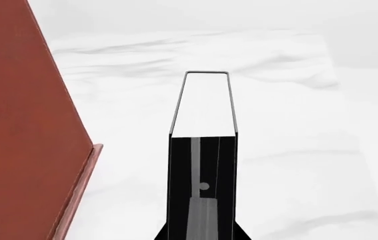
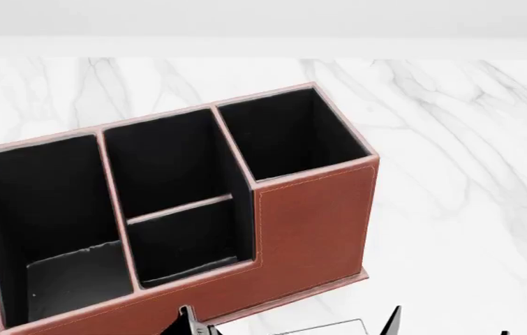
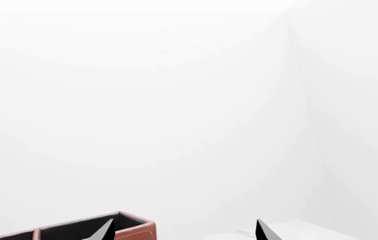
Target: Pick up the book and place it in the back compartment of the caddy.
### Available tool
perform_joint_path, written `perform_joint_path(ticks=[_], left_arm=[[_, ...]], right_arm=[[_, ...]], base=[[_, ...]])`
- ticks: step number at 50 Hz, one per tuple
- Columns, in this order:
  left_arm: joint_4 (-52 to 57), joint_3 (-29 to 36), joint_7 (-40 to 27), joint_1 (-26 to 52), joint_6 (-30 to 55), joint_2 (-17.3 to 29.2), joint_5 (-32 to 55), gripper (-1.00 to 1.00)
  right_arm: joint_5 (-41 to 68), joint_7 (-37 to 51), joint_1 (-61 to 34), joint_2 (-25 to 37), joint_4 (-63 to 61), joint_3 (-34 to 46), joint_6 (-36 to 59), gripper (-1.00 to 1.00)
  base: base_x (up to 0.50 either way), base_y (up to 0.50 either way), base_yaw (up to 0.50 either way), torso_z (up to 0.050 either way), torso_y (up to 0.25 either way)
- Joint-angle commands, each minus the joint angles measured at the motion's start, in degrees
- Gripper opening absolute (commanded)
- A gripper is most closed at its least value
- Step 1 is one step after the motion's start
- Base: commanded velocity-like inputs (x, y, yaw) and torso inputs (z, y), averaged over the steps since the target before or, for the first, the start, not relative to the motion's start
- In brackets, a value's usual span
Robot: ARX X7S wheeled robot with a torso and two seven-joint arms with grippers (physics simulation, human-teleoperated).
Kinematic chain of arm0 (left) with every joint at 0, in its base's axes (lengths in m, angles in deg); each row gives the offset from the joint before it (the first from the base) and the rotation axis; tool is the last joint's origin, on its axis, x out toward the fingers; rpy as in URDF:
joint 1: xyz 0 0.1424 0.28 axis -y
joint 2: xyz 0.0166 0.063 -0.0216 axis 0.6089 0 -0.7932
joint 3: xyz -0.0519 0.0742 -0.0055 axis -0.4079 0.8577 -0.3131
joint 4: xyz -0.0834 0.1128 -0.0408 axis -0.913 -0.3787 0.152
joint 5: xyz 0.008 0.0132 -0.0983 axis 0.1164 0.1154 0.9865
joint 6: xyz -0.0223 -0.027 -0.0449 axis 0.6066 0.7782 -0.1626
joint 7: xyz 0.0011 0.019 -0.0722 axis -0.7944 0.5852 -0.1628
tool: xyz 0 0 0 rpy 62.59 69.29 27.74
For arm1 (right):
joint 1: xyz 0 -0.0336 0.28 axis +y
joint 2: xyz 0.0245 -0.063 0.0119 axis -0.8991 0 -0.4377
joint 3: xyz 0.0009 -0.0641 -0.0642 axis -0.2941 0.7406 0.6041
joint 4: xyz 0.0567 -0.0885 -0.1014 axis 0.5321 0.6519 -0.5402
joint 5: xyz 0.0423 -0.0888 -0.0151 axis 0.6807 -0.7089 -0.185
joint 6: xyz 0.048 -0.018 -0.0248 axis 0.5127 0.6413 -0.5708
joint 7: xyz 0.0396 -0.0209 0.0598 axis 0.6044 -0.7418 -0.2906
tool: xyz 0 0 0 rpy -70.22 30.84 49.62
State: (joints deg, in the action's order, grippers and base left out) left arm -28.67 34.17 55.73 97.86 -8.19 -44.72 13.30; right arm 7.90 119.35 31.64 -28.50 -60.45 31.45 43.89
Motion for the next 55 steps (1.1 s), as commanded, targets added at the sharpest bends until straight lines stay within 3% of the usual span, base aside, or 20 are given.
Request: perform_joint_path(ticks=[1,24,31,55], left_arm=[[11.0,-1.9,-5.1,1.1,2.8,5.6,1.2,-1.00],[22.8,-3.3,-10.6,2.0,4.4,13.1,1.6,-1.00],[31.5,-3.3,-14.6,4.1,8.0,17.8,1.5,-1.00],[42.7,-6.0,-14.8,8.2,13.8,26.4,9.5,-1.00]], right_arm=[[0.0,0.2,-0.1,0.0,0.3,0.0,-0.2,1.00],[-0.1,0.5,-0.2,0.1,0.0,0.2,0.1,1.00],[0.0,0.5,-0.2,0.2,0.0,0.3,0.2,1.00],[-1.0,1.1,-0.4,0.0,0.2,0.6,0.4,1.00]], base=[[0.00,0.00,0.00,0.000,0.000],[0.00,0.00,0.00,0.000,0.001],[0.00,0.00,0.00,0.000,0.000],[0.00,0.00,0.00,0.000,0.001]])
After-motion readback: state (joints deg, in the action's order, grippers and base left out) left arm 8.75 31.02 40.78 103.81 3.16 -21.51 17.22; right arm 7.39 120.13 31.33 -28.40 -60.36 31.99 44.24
